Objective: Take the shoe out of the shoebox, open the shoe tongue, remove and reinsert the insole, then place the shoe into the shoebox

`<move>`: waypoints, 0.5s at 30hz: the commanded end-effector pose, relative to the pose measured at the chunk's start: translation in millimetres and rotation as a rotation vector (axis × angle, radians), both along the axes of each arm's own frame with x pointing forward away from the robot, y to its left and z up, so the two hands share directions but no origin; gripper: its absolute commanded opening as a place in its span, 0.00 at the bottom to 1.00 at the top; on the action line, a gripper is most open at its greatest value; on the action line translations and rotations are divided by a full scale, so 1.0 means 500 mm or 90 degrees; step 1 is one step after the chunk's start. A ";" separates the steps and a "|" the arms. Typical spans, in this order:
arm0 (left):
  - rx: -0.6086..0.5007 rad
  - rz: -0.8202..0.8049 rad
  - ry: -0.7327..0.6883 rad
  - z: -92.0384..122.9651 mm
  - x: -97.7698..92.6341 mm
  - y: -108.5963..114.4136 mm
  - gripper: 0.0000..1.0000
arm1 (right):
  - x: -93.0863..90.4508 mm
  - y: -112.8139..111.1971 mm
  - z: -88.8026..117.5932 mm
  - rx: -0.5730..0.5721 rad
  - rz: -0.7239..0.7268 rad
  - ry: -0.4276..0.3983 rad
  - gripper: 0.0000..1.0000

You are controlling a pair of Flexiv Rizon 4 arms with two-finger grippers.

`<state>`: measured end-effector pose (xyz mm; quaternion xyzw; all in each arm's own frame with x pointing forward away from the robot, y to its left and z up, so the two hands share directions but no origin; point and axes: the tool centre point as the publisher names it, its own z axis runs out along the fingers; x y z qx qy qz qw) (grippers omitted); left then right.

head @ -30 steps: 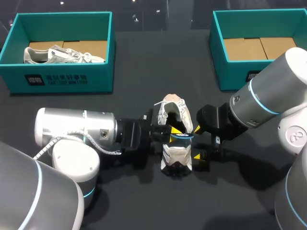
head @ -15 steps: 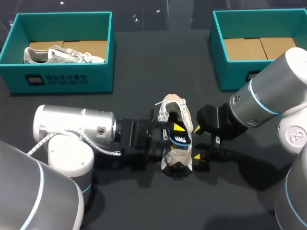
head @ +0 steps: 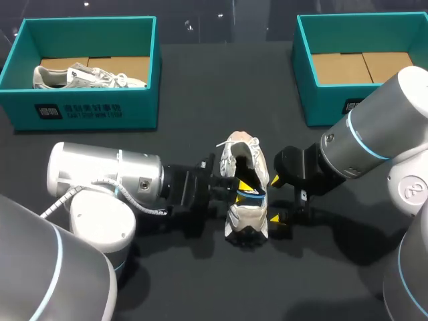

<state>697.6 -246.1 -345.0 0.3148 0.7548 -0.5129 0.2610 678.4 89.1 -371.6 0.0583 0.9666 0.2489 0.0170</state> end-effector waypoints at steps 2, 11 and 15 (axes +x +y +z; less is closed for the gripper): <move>0.006 0.014 -0.014 -0.012 0.016 -0.013 0.00 | -0.003 -0.001 0.000 0.000 0.000 -0.001 1.00; -0.025 0.011 0.025 0.005 0.006 -0.006 0.27 | -0.003 -0.001 0.000 0.000 0.000 -0.001 1.00; -0.042 0.000 0.038 0.024 -0.015 -0.004 0.38 | -0.003 -0.001 0.000 0.000 0.000 -0.001 1.00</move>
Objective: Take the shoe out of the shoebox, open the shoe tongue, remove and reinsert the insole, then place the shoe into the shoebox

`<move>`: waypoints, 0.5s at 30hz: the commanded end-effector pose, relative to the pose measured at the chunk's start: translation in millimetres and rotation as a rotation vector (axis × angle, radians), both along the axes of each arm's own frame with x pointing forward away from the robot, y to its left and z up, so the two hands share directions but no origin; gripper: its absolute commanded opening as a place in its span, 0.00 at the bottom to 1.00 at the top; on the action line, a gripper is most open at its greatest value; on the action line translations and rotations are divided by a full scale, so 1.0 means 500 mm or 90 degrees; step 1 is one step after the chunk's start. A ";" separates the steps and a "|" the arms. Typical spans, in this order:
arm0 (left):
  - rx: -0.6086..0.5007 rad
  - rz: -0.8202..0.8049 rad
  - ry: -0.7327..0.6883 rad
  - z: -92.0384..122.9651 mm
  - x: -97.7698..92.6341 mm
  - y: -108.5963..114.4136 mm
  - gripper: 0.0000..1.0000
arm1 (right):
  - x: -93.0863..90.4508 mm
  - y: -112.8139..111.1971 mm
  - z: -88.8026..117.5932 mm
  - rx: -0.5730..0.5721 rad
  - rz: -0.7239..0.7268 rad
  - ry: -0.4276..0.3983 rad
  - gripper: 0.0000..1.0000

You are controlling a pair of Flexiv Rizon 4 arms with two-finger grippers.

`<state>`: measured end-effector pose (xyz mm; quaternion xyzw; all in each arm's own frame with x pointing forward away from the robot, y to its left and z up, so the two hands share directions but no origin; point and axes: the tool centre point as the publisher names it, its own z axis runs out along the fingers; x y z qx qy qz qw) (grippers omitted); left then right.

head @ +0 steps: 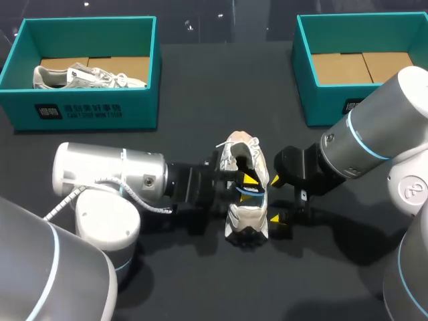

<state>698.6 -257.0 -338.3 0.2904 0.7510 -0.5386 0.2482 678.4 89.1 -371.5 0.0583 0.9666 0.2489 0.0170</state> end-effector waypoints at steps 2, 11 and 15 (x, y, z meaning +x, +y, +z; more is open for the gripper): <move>-0.021 -0.011 0.006 0.021 -0.027 0.017 0.39 | -0.003 -0.001 0.000 0.000 0.000 -0.001 1.00; -0.010 -0.035 0.011 0.030 -0.049 0.005 0.24 | -0.003 -0.001 0.000 0.000 0.000 -0.001 1.00; 0.007 -0.032 0.010 0.005 -0.037 -0.004 0.00 | -0.003 -0.001 0.000 0.000 0.000 -0.001 1.00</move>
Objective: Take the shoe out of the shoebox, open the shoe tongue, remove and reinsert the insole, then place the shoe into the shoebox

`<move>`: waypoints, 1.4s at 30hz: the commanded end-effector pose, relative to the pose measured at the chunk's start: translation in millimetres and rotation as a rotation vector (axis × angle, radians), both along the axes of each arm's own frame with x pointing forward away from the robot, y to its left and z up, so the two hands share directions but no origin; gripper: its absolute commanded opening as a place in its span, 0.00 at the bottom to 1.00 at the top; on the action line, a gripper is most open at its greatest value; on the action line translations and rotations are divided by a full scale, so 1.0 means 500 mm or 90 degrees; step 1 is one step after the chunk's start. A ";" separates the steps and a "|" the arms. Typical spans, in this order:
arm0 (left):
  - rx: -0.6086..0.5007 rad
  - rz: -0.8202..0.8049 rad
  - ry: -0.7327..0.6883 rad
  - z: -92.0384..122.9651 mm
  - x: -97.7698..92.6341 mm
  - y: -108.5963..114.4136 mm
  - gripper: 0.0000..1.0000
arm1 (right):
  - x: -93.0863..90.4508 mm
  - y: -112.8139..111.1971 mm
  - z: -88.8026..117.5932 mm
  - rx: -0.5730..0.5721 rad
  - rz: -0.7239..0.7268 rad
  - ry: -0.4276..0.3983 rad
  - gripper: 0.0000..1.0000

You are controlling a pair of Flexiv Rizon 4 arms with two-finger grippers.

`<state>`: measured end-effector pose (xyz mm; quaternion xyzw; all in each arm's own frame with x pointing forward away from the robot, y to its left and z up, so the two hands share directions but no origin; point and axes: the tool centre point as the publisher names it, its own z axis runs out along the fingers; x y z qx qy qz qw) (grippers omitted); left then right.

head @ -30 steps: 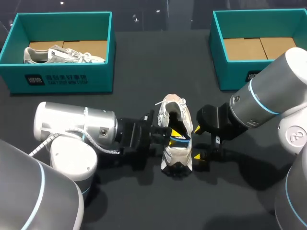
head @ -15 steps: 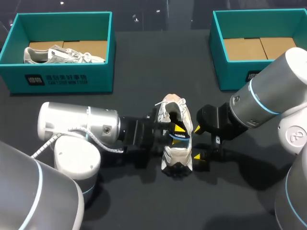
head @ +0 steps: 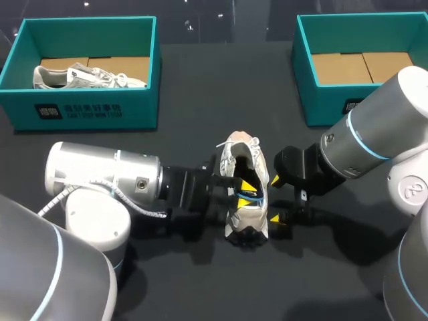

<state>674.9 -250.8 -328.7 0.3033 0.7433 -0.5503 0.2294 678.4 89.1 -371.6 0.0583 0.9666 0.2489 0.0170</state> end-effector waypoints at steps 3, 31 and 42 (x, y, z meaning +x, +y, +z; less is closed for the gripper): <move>0.031 0.003 -0.023 -0.031 0.021 -0.019 0.00 | -0.003 -0.001 0.000 0.000 0.000 -0.001 1.00; 0.039 -0.007 0.029 0.031 0.004 0.023 0.46 | -0.003 -0.001 0.000 0.000 0.000 -0.001 1.00; 0.120 -0.030 0.046 0.053 -0.001 0.057 0.49 | -0.003 -0.001 0.000 0.000 0.000 -0.001 1.00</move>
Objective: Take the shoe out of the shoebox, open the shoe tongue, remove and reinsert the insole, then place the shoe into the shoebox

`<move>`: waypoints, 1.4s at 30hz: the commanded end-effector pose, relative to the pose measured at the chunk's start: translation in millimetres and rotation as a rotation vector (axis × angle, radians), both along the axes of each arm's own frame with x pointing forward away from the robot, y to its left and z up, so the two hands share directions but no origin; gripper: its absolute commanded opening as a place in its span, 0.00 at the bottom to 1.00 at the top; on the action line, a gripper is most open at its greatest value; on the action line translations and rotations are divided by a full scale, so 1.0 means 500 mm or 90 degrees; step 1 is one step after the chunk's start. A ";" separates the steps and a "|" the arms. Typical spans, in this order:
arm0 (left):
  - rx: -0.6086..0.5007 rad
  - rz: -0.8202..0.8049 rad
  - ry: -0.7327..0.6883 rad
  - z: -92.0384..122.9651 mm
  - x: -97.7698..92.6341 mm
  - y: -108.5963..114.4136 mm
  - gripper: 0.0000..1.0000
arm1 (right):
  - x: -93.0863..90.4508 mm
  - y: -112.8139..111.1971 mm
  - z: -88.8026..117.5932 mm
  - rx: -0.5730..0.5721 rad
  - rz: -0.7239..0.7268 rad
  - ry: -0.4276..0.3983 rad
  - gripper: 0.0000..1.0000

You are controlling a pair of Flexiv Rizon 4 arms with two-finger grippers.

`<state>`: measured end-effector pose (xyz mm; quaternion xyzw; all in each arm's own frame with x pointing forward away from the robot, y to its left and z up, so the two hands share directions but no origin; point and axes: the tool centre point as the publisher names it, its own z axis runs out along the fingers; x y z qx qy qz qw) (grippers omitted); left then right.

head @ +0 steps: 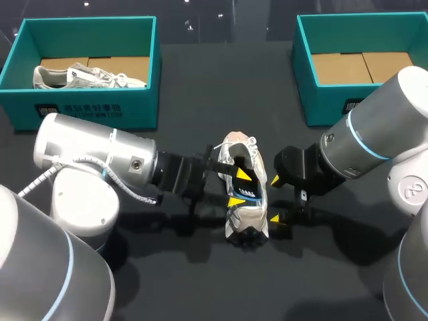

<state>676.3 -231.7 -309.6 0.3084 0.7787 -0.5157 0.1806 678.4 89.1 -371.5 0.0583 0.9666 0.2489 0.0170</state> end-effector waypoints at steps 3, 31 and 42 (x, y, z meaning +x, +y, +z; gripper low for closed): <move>0.063 -0.020 0.013 0.012 -0.009 0.032 0.50 | -0.003 -0.001 0.000 0.000 0.000 -0.001 1.00; 0.206 -0.098 0.086 0.071 -0.061 0.202 0.42 | 0.019 -0.178 0.065 -0.060 -0.033 0.001 1.00; 0.249 -0.109 0.134 0.091 -0.065 0.249 0.00 | -0.003 -0.204 0.074 -0.064 -0.047 0.001 1.00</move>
